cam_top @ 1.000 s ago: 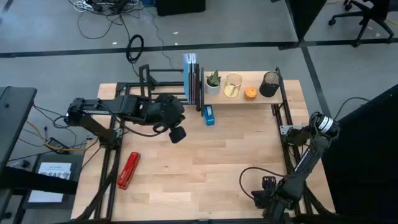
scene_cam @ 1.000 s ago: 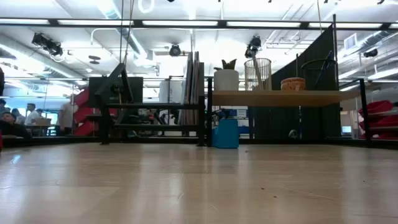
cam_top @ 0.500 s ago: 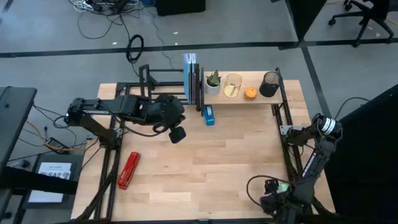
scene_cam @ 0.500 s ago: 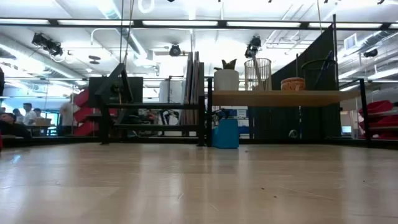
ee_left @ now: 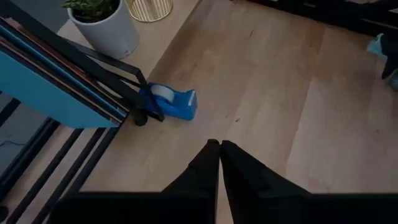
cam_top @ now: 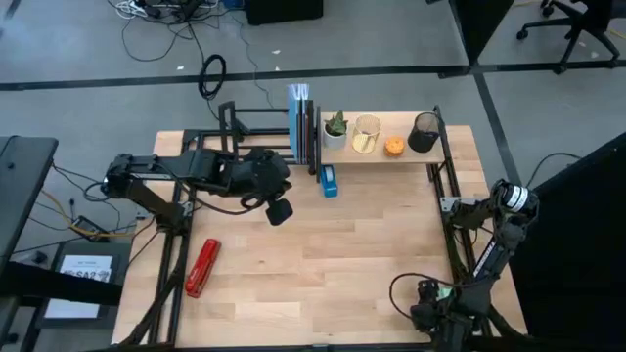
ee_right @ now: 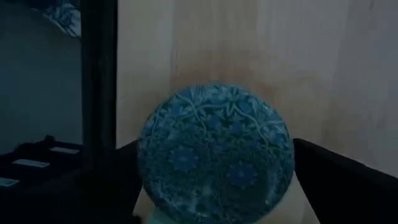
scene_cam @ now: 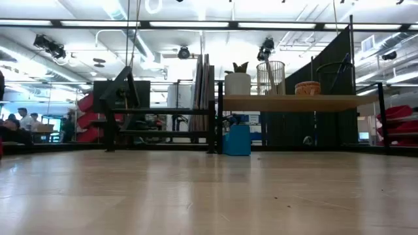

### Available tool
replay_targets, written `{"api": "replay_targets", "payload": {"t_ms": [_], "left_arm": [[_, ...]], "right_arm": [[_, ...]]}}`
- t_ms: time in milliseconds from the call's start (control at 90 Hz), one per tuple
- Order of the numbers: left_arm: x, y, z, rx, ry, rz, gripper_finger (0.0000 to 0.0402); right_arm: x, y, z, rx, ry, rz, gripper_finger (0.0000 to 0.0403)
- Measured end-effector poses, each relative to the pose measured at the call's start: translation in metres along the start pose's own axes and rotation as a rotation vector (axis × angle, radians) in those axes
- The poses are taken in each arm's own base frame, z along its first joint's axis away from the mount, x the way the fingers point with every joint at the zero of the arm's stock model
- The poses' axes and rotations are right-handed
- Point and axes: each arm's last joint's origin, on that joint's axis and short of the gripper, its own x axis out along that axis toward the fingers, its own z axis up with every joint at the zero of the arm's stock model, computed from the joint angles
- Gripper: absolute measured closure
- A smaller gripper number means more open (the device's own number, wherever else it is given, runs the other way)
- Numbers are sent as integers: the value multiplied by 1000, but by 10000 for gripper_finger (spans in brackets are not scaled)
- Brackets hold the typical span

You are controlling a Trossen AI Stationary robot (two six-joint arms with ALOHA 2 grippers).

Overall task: Stock shelves
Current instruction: Put the blue scented candle under the shelf

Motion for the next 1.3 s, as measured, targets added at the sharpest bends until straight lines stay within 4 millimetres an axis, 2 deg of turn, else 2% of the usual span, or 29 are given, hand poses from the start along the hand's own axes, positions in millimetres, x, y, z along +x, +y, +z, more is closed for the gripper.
{"api": "replay_targets", "payload": {"t_ms": [89,222,367,511,700,889,1000,1122,1300], "left_arm": [[0,0,0,-2,0,0,402],[0,0,0,-5,0,0,402],[0,0,0,-5,0,0,402],[0,0,0,-3,1,0,402],[0,0,0,35,1,0,402],[0,0,0,84,0,0,402],[0,0,0,110,-5,-2,402],[0,-1,1,144,-11,-6,402],[0,-2,2,189,-11,-31,402]], "right_arm": [[1,-1,0,21,-5,3,85],[0,-4,2,108,19,-3,145],[-10,-14,15,182,82,46,145],[-35,-32,48,298,19,95,145],[-38,-83,94,610,-34,61,145],[-38,-160,134,948,-126,-55,145],[-44,-208,145,1094,-173,-135,145],[-46,-252,150,1189,-186,-180,145],[-40,-296,150,1293,-160,-217,145]]}}
